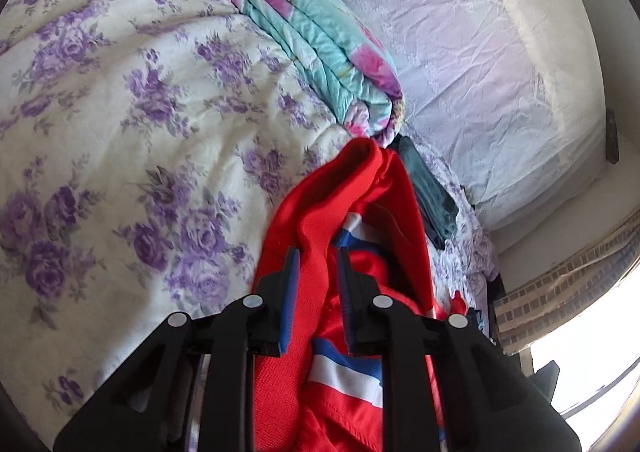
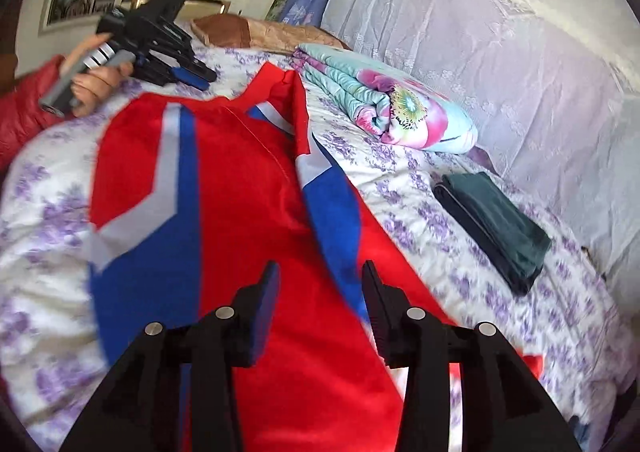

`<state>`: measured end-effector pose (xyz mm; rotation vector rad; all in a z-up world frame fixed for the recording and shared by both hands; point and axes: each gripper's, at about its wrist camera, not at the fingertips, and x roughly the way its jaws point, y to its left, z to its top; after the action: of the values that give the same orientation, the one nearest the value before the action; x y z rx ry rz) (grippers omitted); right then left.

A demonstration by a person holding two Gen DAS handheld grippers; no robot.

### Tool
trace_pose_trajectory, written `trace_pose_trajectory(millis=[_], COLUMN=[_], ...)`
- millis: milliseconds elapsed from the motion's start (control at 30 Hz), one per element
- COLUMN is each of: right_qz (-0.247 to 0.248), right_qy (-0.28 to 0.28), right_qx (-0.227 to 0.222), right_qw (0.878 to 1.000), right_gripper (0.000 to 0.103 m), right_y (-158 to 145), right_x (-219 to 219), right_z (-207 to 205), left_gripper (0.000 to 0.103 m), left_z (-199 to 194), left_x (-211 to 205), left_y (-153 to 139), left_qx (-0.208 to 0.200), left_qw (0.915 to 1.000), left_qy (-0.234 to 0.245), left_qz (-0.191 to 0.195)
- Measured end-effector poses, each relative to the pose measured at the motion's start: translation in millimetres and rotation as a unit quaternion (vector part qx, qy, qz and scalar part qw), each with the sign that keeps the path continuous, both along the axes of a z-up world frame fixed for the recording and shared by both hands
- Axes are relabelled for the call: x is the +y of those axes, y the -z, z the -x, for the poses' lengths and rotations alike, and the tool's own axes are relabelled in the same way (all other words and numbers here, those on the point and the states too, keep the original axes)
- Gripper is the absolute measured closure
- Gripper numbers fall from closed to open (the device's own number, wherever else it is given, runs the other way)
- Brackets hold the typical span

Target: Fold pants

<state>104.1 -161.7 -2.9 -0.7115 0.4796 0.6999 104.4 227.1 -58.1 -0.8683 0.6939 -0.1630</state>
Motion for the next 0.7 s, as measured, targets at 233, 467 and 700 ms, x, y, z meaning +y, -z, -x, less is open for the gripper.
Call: trace_pose_trajectory(millis=[233,467,700], right_qz=[0.072,0.008,-0.005], right_qy=[0.023,0.042,0.021], right_qx=[0.006,-0.007,-0.016], right_qw=[0.997,0.999,1.0], right_gripper=[0.075,0.1,0.1], right_y=[29,-5,-23], right_x=[24,13,-7], right_z=[-40,-39,4], left_gripper=[0.086,0.045,0.033], left_z=[-2,-5,-33], left_x=[-2,-18,-44], left_y=[0,-36,-42], left_qx=[-0.004,-0.008,0.043], left_qw=[0.9998,0.9982,0.9932], left_qy=[0.018,0.034,0.019], left_qz=[0.01,0.049,0.106])
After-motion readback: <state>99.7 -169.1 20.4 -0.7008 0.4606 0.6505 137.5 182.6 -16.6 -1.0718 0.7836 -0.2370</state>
